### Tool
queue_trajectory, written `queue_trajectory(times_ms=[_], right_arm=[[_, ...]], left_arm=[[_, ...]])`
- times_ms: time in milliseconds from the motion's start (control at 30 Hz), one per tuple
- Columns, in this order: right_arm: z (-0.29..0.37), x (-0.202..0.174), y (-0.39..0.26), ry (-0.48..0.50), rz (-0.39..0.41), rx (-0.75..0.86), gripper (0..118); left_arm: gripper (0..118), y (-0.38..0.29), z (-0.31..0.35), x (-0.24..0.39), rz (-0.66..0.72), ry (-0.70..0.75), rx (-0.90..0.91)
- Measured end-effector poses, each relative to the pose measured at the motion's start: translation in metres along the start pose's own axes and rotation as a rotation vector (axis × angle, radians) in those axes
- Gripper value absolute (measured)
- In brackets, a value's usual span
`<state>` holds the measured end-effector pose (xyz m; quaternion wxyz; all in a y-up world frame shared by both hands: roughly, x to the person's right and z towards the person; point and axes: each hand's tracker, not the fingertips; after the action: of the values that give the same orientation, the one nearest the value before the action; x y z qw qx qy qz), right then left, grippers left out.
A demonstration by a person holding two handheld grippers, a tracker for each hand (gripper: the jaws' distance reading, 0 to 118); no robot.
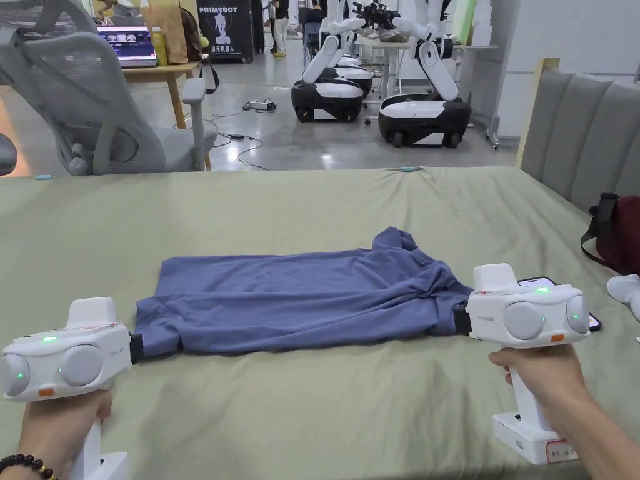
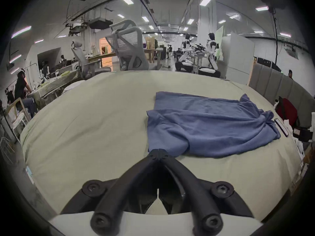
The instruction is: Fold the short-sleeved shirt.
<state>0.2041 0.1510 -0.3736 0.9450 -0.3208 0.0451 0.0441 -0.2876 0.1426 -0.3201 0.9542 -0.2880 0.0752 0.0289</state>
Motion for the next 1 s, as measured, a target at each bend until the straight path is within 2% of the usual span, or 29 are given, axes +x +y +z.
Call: queue_trajectory(times_ms=[33, 67, 100, 133, 167, 200, 300, 433, 567, 600, 633, 667, 800, 833, 867, 900, 933, 967, 1000], right_arm=[[-0.001, 0.000, 0.001, 0.003, 0.004, 0.003, 0], [-0.002, 0.000, 0.002, 0.004, 0.006, 0.004, 0], [-0.005, 0.000, 0.002, 0.007, 0.006, 0.001, 0], [-0.008, 0.001, 0.003, 0.011, 0.005, -0.005, 0], [-0.011, 0.001, 0.003, 0.010, 0.001, -0.012, 0], [-0.013, 0.001, 0.003, 0.009, 0.000, -0.016, 0], [-0.020, 0.002, 0.004, 0.008, 0.007, -0.027, 0], [-0.030, 0.004, 0.004, 0.003, 0.013, -0.053, 0], [-0.040, 0.008, 0.004, -0.005, 0.023, -0.074, 0], [-0.042, 0.009, 0.005, -0.008, 0.028, -0.078, 0], [-0.042, 0.010, 0.006, -0.010, 0.030, -0.078, 0], [-0.044, 0.012, 0.008, -0.012, 0.030, -0.079, 0], [-0.057, 0.023, 0.020, -0.016, -0.001, -0.080, 0], [-0.063, 0.027, 0.024, -0.008, -0.018, -0.079, 4], [-0.070, 0.031, 0.028, 0.009, -0.032, -0.075, 22], [-0.076, 0.034, 0.030, 0.021, -0.039, -0.074, 60], [-0.085, 0.037, 0.032, 0.036, -0.042, -0.086, 106], [-0.096, 0.037, 0.033, 0.023, -0.040, -0.115, 118], [-0.104, 0.037, 0.033, 0.010, -0.043, -0.141, 114]], left_arm=[[2, 0.003, -0.010, -0.003, 0.012, -0.005, -0.004], [16, 0.006, -0.018, -0.004, 0.027, -0.002, -0.012], [39, 0.010, -0.027, -0.005, 0.046, 0.004, -0.035], [76, 0.013, -0.038, -0.006, 0.061, 0.004, -0.065], [94, 0.016, -0.045, -0.005, 0.071, -0.006, -0.100], [103, 0.018, -0.053, -0.005, 0.086, -0.010, -0.125], [101, 0.020, -0.075, -0.001, 0.098, -0.034, -0.141], [100, 0.014, -0.101, 0.009, 0.015, -0.012, -0.216], [87, 0.006, -0.112, 0.016, -0.018, -0.012, -0.236], [80, 0.010, -0.111, 0.016, -0.016, -0.013, -0.230], [48, 0.013, -0.108, 0.016, -0.020, -0.013, -0.223], [1, 0.018, -0.105, 0.016, -0.028, 0.018, -0.183], [3, 0.023, -0.104, 0.015, -0.028, -0.005, -0.200], [3, 0.021, -0.105, 0.014, -0.028, -0.005, -0.197], [3, 0.021, -0.105, 0.014, -0.026, -0.005, -0.194], [3, 0.021, -0.105, 0.014, -0.026, -0.004, -0.191], [4, 0.020, -0.106, 0.014, -0.027, -0.005, -0.190], [4, 0.019, -0.107, 0.013, -0.028, -0.007, -0.192], [4, 0.019, -0.108, 0.012, -0.027, -0.008, -0.195]])
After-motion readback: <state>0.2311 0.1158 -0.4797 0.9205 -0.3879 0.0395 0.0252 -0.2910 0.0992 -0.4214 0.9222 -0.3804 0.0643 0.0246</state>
